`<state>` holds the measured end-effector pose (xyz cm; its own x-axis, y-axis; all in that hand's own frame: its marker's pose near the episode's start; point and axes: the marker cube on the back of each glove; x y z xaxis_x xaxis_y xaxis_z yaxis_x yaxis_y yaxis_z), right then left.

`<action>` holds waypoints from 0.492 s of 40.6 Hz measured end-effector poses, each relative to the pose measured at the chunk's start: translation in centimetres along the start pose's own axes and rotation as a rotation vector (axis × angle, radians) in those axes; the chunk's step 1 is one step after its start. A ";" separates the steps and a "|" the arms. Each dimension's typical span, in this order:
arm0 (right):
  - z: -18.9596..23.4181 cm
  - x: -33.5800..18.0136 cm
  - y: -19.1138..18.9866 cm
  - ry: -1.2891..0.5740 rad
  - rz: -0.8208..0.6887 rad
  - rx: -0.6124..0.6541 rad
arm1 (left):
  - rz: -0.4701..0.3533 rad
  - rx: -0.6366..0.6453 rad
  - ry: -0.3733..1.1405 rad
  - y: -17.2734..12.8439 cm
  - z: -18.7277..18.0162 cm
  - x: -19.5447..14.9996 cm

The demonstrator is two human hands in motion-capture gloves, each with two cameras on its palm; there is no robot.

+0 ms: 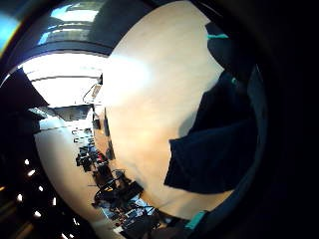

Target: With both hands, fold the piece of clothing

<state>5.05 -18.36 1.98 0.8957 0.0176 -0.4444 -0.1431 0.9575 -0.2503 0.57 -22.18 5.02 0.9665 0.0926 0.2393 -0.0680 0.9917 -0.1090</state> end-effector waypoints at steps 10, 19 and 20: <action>2.1 -0.2 -0.4 -0.100 -0.023 0.039 | 0.021 0.078 0.044 -1.4 1.7 0.4; 1.2 5.3 1.9 -0.422 0.247 0.384 | -0.151 0.250 0.090 2.3 -0.2 -2.7; 1.5 6.0 2.2 -0.474 0.294 0.408 | -0.177 0.275 0.093 2.7 -0.1 -3.1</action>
<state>10.76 -15.70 0.10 0.9448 0.3276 0.0026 -0.3210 0.9240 0.2080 -2.55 -19.75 3.93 0.9869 -0.0791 0.1404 0.0509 0.9797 0.1940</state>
